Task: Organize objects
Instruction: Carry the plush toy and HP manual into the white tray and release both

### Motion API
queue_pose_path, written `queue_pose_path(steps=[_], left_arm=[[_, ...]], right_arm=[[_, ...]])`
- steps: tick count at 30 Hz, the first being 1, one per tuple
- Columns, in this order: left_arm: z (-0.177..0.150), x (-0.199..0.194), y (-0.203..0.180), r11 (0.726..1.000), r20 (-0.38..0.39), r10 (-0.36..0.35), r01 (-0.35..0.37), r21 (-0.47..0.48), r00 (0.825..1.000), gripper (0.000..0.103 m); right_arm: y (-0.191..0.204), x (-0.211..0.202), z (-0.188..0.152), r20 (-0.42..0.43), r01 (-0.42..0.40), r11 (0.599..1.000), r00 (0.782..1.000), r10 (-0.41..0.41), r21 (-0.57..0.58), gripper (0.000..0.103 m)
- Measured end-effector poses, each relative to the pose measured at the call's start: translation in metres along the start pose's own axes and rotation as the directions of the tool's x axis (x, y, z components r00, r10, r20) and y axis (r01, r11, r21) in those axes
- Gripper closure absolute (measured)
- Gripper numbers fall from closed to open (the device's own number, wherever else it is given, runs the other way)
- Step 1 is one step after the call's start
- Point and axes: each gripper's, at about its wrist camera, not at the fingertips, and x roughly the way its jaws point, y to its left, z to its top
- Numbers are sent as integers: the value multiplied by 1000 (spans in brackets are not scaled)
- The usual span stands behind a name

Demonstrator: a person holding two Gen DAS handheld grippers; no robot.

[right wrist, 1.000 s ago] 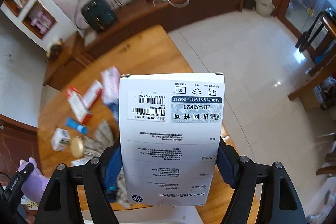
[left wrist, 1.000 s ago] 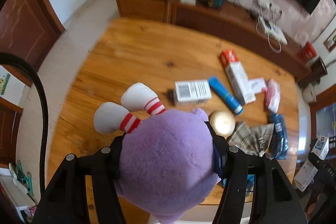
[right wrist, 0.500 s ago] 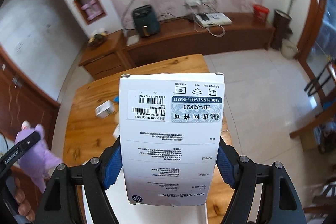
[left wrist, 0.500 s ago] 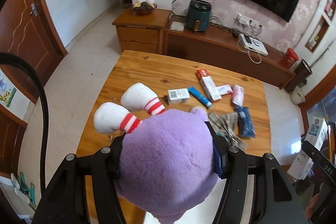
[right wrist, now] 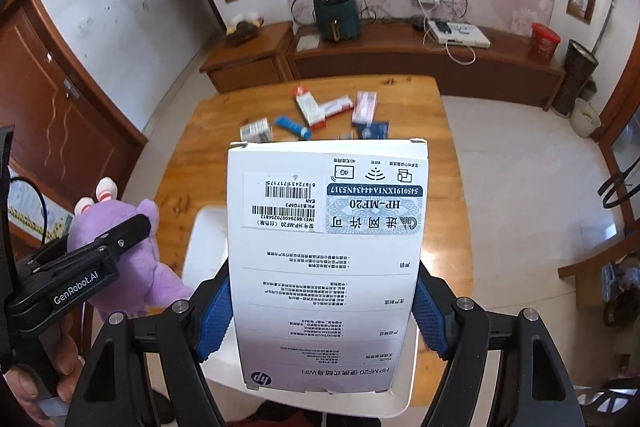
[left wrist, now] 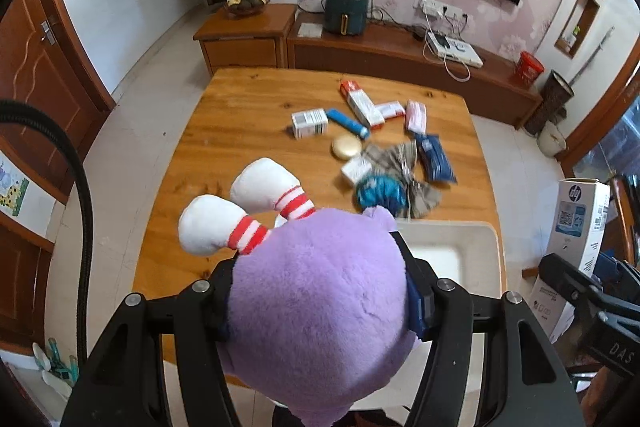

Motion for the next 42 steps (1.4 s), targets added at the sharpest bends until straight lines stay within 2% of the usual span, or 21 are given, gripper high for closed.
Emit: queue_pose_path(steps=[3, 13, 23, 25, 26, 27, 29, 39, 42], left_arm=[[-12, 8, -6, 1000, -16, 0, 0, 20, 1000, 36], [-35, 39, -20, 998, -81, -7, 12, 63, 997, 33], [-44, 57, -15, 999, -126, 19, -13, 50, 992, 24], [-45, 59, -14, 999, -130, 16, -10, 47, 991, 22], [-45, 60, -13, 999, -138, 9, -2, 47, 990, 19], [-45, 61, -13, 999, -143, 2, 5, 47, 990, 11], [-45, 60, -13, 999, -143, -4, 11, 45, 990, 7], [-37, 46, -12, 998, -127, -23, 29, 49, 992, 4], [-36, 41, -12, 998, -118, -25, 32, 51, 993, 4]], right_arm=[[-4, 17, -9, -58, -3, 1000, 998, 4, 13, 25], [-6, 53, -24, -143, 55, 998, 988, -55, -5, 25], [-12, 79, -34, -200, 35, 999, 979, -29, 24, 23], [-12, 81, -34, -201, 31, 999, 979, -24, 31, 23], [-12, 80, -34, -199, 30, 999, 980, -23, 33, 23], [-12, 79, -33, -197, 32, 999, 980, -25, 31, 23], [-10, 77, -33, -189, 40, 999, 981, -35, 26, 23], [-5, 55, -24, -121, 58, 998, 991, -56, 13, 22], [-4, 48, -22, -96, 36, 999, 995, -34, 16, 22]])
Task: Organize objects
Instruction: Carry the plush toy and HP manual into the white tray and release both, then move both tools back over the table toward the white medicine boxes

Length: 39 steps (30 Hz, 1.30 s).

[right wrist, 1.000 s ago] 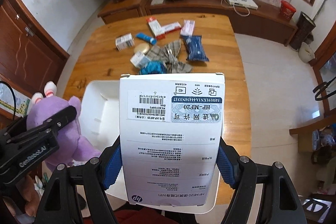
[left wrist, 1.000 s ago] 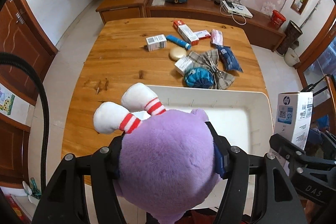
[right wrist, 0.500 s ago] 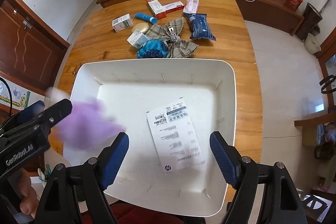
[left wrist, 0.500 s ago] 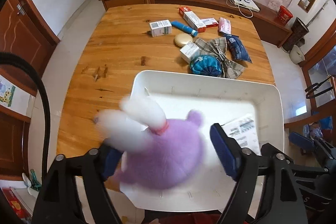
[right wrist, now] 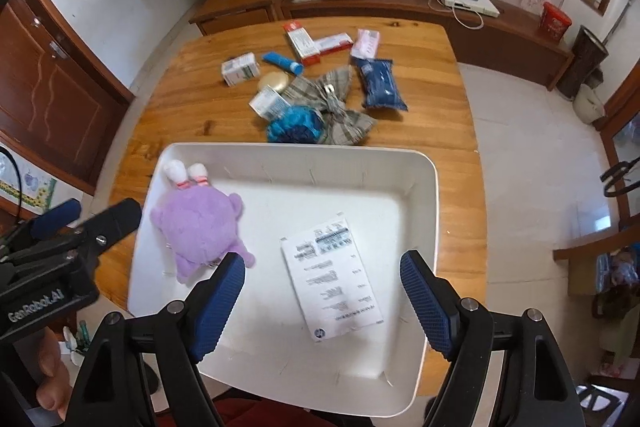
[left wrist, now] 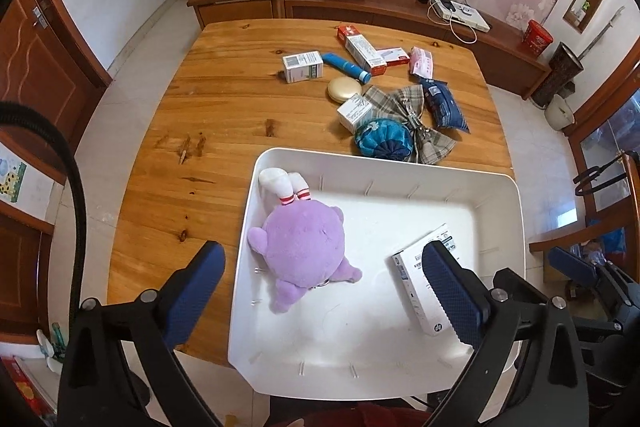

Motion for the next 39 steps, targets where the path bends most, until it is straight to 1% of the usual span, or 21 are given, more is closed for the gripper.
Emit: queue_pose_path(steps=[3, 6, 10, 12, 14, 17, 21, 23, 25, 26, 31, 34, 39], left_arm=[[1, -4, 1, 1000, 4, -2, 2, -3, 1000, 4], [2, -8, 3, 1000, 13, -7, 7, -8, 1000, 4], [1, -13, 3, 1000, 25, -8, 8, -1, 1000, 4], [2, -16, 2, 1000, 30, -13, 13, 5, 999, 4], [4, -21, 3, 1000, 39, -10, 9, 14, 999, 4], [10, -31, 7, 1000, 62, -12, 11, 14, 998, 4], [23, -46, 17, 1000, 107, -6, 5, 6, 994, 4], [31, -53, 22, 1000, 129, -8, 7, 7, 992, 4], [40, -57, 26, 1000, 144, -5, 3, 15, 990, 4], [43, -58, 28, 1000, 148, -5, 2, 18, 989, 4], [63, -57, 37, 999, 152, -4, -2, 41, 988, 4], [75, -56, 40, 997, 152, -8, -4, 82, 988, 4], [102, -53, 45, 991, 153, -27, 6, 133, 988, 4]], right_arm=[[1, -6, 1, 28, 5, 1000, 1000, -5, 2, 22], [0, -11, 1, 51, -27, 1000, 998, 26, 14, 22], [-3, -20, 2, 106, -61, 997, 993, 56, 41, 22], [-4, -26, 3, 140, -73, 996, 988, 66, 50, 22], [-3, -32, 6, 147, -77, 996, 987, 70, 46, 22], [1, -37, 11, 139, -42, 999, 990, 39, 19, 22], [9, -49, 19, 177, 44, 999, 983, -38, -27, 22], [11, -53, 25, 192, 40, 999, 981, -33, -33, 22], [11, -56, 30, 198, 20, 999, 980, -15, -25, 22], [11, -56, 34, 198, 3, 1000, 980, 1, -21, 22], [17, -54, 53, 192, 1, 1000, 981, 3, -24, 23], [25, -54, 67, 189, 4, 999, 982, 3, -37, 23], [41, -51, 94, 195, 44, 997, 980, -29, -70, 23]])
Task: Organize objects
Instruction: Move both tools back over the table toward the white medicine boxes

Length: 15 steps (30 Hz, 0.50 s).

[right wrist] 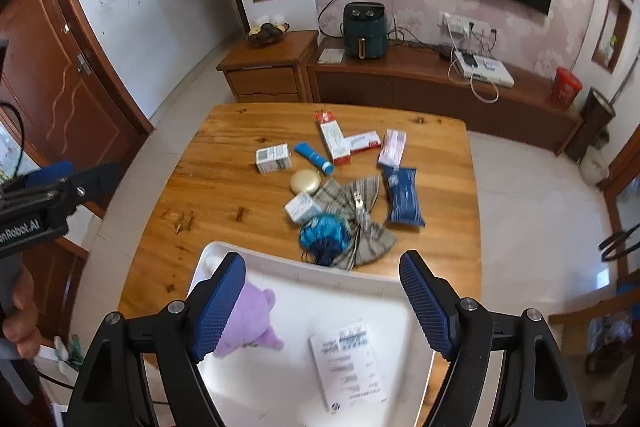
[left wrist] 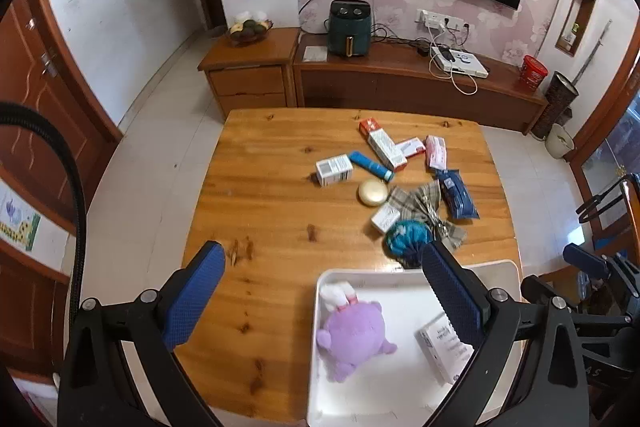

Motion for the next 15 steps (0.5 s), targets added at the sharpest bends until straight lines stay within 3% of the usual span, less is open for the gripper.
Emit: queue_pose_path(steps=[8, 15], left_arm=[[49, 22, 22, 997, 23, -17, 15, 81, 1000, 4], [80, 68, 27, 973, 2, -48, 47, 224, 999, 4]], right_arm=[[16, 37, 43, 9, 67, 997, 998, -66, -38, 23], [27, 84, 62, 13, 63, 993, 998, -62, -95, 23]])
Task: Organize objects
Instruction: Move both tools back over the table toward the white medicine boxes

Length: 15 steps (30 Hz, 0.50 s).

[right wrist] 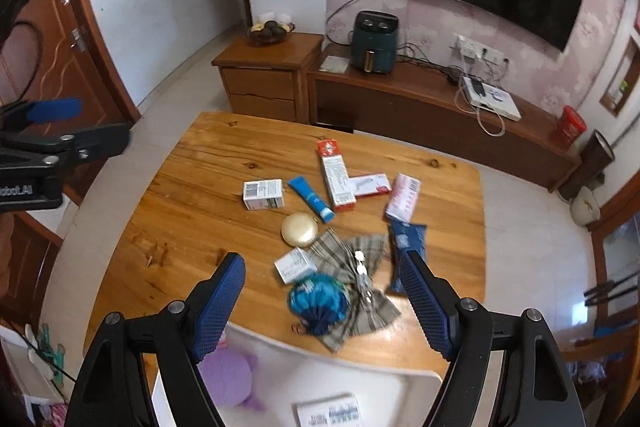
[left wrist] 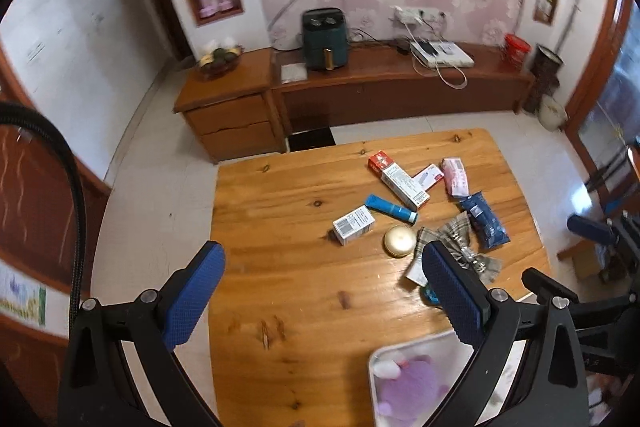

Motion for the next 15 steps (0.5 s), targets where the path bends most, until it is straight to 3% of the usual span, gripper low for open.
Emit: queue_pose_path(steps=[7, 11, 13, 15], left_arm=[[9, 66, -4, 980, -34, -77, 81, 182, 996, 4], [1, 114, -11, 945, -72, -100, 117, 304, 992, 4], [-4, 134, -15, 912, -115, -131, 165, 376, 985, 4], [-7, 155, -18, 896, -140, -115, 163, 413, 983, 4]], right_arm=[[18, 75, -10, -94, -44, 992, 995, 33, -119, 23], [27, 110, -21, -154, -93, 984, 986, 69, -154, 23], [31, 122, -23, -171, -94, 980, 983, 64, -174, 23], [32, 131, -23, -191, -99, 980, 979, 65, -174, 23]])
